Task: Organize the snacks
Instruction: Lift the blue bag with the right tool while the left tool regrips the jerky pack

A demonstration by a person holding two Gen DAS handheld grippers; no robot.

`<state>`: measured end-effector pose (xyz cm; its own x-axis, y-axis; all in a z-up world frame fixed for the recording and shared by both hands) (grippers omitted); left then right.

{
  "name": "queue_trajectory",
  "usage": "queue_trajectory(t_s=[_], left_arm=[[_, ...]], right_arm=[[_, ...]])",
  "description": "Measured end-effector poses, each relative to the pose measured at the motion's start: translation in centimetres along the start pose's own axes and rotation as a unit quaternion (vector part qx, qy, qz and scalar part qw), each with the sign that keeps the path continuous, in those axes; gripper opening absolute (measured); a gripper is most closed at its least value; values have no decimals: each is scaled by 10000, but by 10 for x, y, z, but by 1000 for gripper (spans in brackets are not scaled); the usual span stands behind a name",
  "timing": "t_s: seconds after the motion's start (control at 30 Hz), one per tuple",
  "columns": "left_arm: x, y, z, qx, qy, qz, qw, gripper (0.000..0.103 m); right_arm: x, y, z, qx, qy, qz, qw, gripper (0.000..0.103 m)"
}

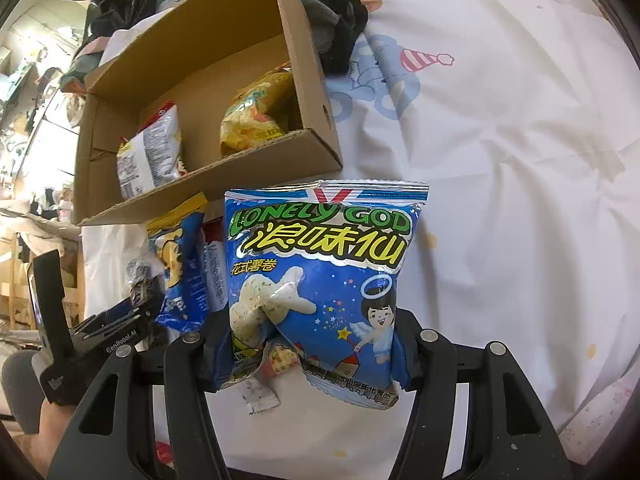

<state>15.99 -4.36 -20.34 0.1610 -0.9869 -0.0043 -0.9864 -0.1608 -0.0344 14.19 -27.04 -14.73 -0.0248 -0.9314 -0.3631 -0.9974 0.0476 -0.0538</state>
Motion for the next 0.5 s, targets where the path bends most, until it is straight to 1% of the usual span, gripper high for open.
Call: queue_trajectory(t_s=[0.1,0.13,0.2,0.23,0.37,0.4,0.43,0.47,0.5], left_arm=[[-7,9,-13,31,193,-63,9998,49],[-8,10,-16,42,229,-81,9997,30],[-10,14,-22,42,398,-84,9992,26],[-11,16,-25,48,402,-69,9992,20],[-13,21,-26,69,487,-56,9988,20],[-17,23,-25,41,491,-78,9988,21],[-18,23,-24,-6,515,-156,9985,26],[-21,19,-23,-45,511,-244,9984,32],[-21,18,-23,-23,421,-280,9987,55]], right_arm=[[-4,-2,-2,40,-101,-89,9999,62],[-6,0,-5,59,-125,-124,9998,62],[-11,3,-10,85,-195,-188,9996,62],[-14,5,-12,104,-229,-229,9994,62],[-21,9,-15,129,-295,-297,9990,62],[-22,10,-16,130,-305,-306,9990,62],[-25,10,-17,143,-328,-321,9988,62],[-27,10,-18,158,-339,-333,9987,62],[-28,10,-18,175,-347,-342,9987,62]])
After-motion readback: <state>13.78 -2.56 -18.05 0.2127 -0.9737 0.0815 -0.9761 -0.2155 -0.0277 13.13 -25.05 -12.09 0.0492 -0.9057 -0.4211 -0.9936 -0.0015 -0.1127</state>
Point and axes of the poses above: each gripper's, at about its wrist camera, not at the fingertips, and z roughly the way its jaws point, x to its right, y to its underside, the point moved 5 cm from there along z, roughly the way its jaws point, and after that the axes turned 10 degrees about -x, right-handed, at the moved point
